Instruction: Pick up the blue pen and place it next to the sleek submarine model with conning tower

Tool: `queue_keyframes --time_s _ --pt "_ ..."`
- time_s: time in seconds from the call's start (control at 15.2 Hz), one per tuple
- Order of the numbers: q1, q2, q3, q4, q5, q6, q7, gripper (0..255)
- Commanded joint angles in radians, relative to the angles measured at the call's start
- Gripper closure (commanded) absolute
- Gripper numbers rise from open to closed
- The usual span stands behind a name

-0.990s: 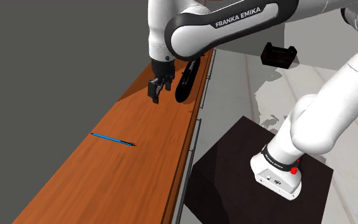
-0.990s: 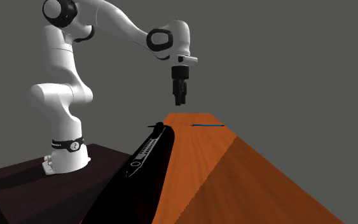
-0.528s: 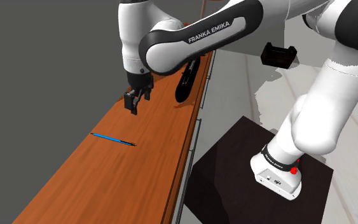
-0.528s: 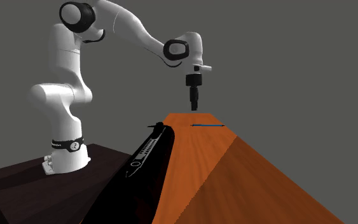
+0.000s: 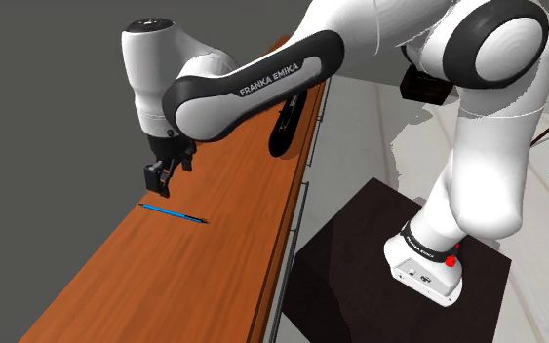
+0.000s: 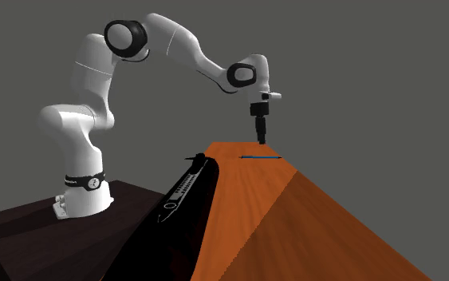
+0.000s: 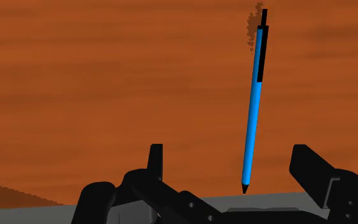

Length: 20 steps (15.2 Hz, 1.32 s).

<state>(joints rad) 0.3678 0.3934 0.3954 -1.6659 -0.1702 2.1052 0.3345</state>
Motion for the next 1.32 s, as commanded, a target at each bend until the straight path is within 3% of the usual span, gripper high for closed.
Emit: queue_keyframes --time_s 0.0,0.2,0.73,1.19,1.25 --pt "0.032 0.069 0.0 0.079 -0.028 -0.006 0.011 0" --pt "0.081 0.164 -0.004 0.199 -0.062 -0.027 0.021 0" --pt "0.09 0.214 -0.017 0.175 -0.081 0.045 0.032 0" --pt "0.09 0.214 -0.018 0.175 -0.081 0.045 0.032 0" --pt "0.09 0.214 -0.018 0.175 -0.081 0.045 0.032 255"
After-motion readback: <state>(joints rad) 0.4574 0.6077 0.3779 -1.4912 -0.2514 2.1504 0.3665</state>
